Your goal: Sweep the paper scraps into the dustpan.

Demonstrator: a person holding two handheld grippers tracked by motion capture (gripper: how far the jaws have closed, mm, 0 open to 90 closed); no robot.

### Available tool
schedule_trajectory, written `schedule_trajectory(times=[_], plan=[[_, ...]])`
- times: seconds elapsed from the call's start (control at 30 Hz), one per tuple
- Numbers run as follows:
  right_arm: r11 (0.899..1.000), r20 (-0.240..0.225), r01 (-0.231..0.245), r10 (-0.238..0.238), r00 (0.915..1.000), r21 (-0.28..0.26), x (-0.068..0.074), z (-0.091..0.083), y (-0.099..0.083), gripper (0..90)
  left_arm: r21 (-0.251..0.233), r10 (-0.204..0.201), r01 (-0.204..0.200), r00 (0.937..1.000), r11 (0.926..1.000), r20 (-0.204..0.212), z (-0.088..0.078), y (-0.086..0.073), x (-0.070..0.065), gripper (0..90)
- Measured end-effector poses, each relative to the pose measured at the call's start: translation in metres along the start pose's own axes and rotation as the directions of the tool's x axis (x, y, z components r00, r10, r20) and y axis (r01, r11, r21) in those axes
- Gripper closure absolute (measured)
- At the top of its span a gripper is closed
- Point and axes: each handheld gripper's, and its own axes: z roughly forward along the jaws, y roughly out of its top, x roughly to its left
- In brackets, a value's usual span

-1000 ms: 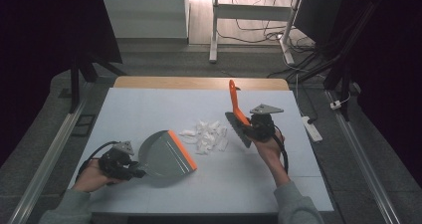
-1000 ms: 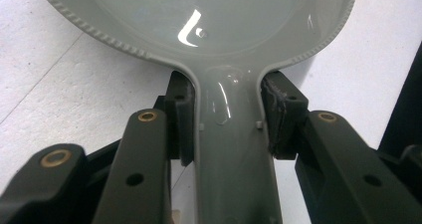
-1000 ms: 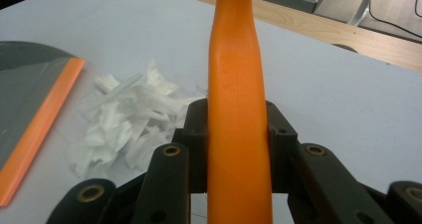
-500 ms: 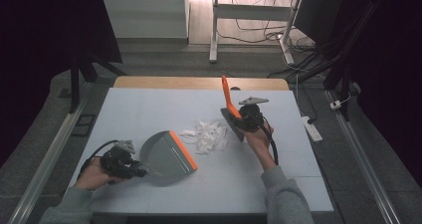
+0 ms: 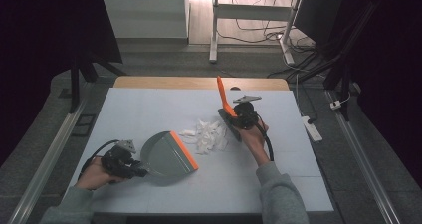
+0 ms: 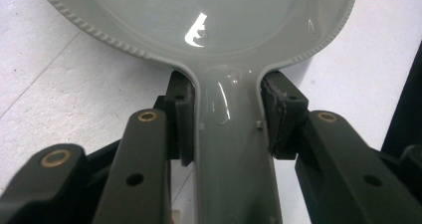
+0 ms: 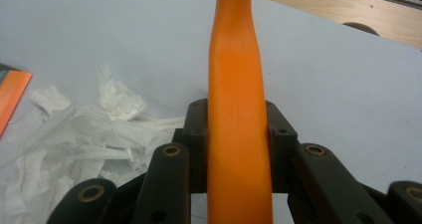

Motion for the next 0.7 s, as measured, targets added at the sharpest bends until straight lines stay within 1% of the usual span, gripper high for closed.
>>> schedule_trajectory(times=[0.23, 0.3, 0.5, 0.7], plan=[[1.000, -0.005, 0.010, -0.010, 0.9999, 0.011, 0.006, 0.005, 0.002, 70.7, 0.000, -0.001, 0.001, 1.0000, 1.0000, 0.000, 0.000, 0.000, 0.000, 61.7], [1.000, -0.010, 0.025, -0.025, 0.9996, 0.016, 0.009, 0.007, 0.004, 70.7, 0.000, -0.001, 0.001, 1.0000, 1.0000, 0.000, 0.001, 0.000, 0.000, 61.7], [0.999, -0.014, 0.041, -0.041, 0.9991, 0.023, 0.016, 0.010, 0.005, 70.7, -0.002, -0.004, 0.004, 1.0000, 1.0000, 0.004, 0.001, 0.002, -0.002, 61.7], [0.998, -0.022, 0.047, -0.047, 0.9987, 0.030, 0.018, 0.011, 0.007, 70.7, 0.000, -0.004, 0.004, 1.0000, 1.0000, 0.007, 0.002, 0.003, -0.002, 61.7]])
